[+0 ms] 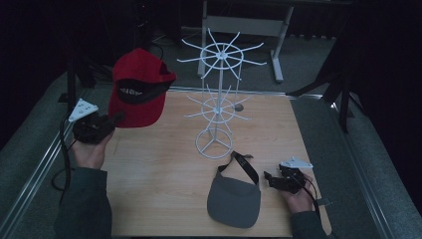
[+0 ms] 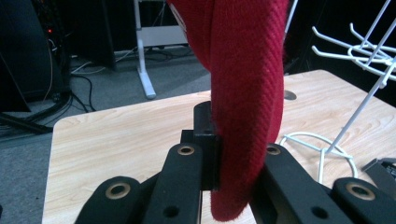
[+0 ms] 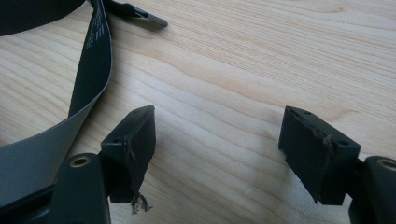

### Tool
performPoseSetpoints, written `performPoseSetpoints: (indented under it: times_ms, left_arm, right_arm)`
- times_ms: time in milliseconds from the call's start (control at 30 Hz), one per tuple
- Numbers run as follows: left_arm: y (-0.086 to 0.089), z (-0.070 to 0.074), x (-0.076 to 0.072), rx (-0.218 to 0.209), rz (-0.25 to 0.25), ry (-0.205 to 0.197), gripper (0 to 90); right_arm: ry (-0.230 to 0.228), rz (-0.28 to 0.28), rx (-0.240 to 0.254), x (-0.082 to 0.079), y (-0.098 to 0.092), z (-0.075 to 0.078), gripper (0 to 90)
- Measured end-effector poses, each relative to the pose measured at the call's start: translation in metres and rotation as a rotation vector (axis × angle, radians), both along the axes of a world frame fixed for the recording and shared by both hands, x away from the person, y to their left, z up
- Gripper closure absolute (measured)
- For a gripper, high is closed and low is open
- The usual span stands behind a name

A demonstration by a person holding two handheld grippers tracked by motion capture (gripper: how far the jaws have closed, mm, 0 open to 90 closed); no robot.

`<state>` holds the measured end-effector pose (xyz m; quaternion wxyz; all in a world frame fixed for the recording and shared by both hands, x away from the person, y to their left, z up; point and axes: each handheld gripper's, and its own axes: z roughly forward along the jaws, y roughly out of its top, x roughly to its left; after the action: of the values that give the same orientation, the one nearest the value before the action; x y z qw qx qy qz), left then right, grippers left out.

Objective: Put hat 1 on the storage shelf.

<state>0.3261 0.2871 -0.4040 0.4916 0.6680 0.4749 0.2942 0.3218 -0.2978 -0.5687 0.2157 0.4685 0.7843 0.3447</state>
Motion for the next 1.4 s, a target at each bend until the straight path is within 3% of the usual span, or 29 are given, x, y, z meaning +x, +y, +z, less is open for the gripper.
performPoseSetpoints:
  times_ms: [667, 800, 1100, 1400]
  left_arm:
    - [-0.001, 0.013, 0.002, -0.071, 0.013, -0.051, 86.0]
    - [-0.005, 0.020, 0.000, -0.048, 0.009, -0.069, 85.9]
    - [-0.010, 0.033, 0.001, -0.088, 0.000, -0.101, 85.9]
    - [-0.014, 0.041, 0.003, -0.101, 0.003, -0.114, 85.9]
  right_arm:
    - [0.001, -0.001, 0.001, 0.000, 0.000, 0.000, 27.4]
    - [0.001, 0.000, 0.001, 0.000, 0.000, 0.000, 27.4]
    - [0.000, 0.000, 0.001, 0.000, 0.000, 0.000, 27.4]
    - [0.001, 0.000, 0.002, -0.001, 0.000, 0.000, 27.4]
